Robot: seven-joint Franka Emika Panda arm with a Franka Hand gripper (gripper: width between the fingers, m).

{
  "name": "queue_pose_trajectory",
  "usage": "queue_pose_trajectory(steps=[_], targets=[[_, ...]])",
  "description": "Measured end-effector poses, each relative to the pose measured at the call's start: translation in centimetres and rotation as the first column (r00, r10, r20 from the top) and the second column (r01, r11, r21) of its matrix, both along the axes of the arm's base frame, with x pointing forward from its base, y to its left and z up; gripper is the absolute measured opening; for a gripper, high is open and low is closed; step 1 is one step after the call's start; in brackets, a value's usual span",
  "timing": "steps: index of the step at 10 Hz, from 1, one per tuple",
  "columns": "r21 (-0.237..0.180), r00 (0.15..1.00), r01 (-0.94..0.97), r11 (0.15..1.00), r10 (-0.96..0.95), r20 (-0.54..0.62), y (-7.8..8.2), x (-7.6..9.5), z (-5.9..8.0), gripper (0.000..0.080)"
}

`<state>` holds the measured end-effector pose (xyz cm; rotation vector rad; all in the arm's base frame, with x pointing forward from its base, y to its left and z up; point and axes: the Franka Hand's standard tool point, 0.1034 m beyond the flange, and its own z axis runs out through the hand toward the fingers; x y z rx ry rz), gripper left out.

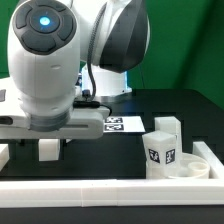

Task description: Assemble stool

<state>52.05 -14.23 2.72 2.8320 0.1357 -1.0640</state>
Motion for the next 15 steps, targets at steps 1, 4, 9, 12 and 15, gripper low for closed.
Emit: queue_pose_trajectory(steps=[1,4,9,12,15], targets=[[0.04,1.0,0.005,0.999,-0.004,-0.002,-0.3,-0.1,0.0,0.0649],[0.047,0.989,0.131,0.99,-0.127,-0.078,0.2,-2.2,-1.2,0.0649],[0.041,0.985,0.143,0.989,-0.138,-0.101,0.8,-2.6,-1.6,0.0649],[0.038,0.988,0.134,0.99,-0.131,-0.081,1.1,-2.0,-1.8,0.0649],[0.046,0.991,0.12,0.992,-0.117,-0.058,0.9,-1.5,-2.0,0.0542]])
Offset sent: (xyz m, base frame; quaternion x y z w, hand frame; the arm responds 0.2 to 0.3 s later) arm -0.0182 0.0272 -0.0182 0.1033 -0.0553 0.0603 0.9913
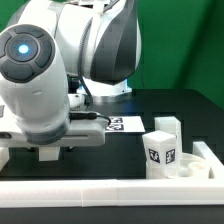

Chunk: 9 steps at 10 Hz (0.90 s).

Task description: Assemble stool

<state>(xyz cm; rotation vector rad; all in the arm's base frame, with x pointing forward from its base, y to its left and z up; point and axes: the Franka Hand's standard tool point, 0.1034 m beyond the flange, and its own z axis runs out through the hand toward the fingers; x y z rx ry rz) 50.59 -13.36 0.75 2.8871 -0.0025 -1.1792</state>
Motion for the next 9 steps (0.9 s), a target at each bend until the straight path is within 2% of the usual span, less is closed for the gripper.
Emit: queue_pose_trajectory(steps=[1,4,6,7,9], targets=[[0.0,1.0,-0.001,1.0,0.001,-0.001,0.0,-0.1,-0.1,0.0373],[0.001,1.0,0.0,1.0,0.0,0.009,0.1,-0.6,-0.1,0.0337],[-0.001,0.999,-0.011,1.0,0.011,0.036,0.4,0.0,0.5,0.0337],[-0.003,0.997,-0.026,1.0,0.026,0.071,1.2,1.1,1.6,0.0337],[-0.039,0.99,0.018,0.999,-0.012,0.14,4.0,3.3,5.3,0.0337]])
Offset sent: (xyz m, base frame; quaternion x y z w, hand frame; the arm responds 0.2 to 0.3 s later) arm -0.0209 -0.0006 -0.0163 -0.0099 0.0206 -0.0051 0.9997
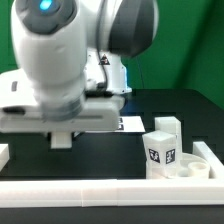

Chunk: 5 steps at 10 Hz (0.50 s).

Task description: Assemble stool

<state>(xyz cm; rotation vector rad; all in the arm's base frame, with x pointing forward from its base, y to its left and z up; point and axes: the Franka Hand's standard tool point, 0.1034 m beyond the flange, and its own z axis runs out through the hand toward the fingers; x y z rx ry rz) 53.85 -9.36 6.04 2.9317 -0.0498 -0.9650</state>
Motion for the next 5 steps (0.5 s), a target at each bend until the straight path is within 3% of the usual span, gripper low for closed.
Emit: queue_pose_trajectory(steps=[2,5], targets=[[-0.029,0.985,0.161,0.987,-0.158,0.066,3.4,1.5,2.2,0.0338],[-0.033,0.985,0.164,0.986,-0.161,0.066,3.5,1.4,2.2,0.0338]])
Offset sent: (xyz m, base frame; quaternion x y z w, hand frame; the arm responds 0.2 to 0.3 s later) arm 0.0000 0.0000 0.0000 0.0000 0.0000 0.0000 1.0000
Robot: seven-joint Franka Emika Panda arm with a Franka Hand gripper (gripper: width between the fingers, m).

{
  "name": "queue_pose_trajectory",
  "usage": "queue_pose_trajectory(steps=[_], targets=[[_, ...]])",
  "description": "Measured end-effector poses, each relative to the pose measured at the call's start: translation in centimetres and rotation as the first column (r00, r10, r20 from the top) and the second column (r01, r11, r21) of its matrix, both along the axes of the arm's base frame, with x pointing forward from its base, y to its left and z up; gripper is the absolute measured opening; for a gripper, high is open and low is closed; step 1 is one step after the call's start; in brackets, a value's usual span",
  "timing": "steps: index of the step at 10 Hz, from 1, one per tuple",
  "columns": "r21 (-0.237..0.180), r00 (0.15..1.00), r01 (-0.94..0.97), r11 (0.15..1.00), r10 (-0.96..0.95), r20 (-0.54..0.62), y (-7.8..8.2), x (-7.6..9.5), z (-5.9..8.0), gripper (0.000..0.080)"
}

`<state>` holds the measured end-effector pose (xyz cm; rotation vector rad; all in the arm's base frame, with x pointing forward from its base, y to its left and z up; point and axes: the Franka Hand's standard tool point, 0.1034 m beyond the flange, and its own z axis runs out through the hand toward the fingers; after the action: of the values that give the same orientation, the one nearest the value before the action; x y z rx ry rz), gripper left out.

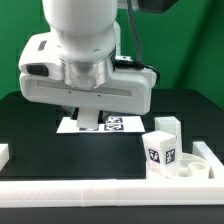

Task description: Assemble stool

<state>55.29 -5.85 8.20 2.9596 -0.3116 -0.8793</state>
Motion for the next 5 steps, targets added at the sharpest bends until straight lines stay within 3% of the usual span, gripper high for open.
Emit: queue_pose_trajectory(steps=[3,4,5], targets=[[-0.004,1.0,-0.003,1.0,0.003,0.022,0.0,0.4,0.0,0.034],[-0.014,0.991,-0.014,1.0,0.016,0.134,0.3,1.8,0.5,0.034],[-0.021,0.978,-0.027,0.999,0.031,0.207,1.2,1.9,1.7,0.034]])
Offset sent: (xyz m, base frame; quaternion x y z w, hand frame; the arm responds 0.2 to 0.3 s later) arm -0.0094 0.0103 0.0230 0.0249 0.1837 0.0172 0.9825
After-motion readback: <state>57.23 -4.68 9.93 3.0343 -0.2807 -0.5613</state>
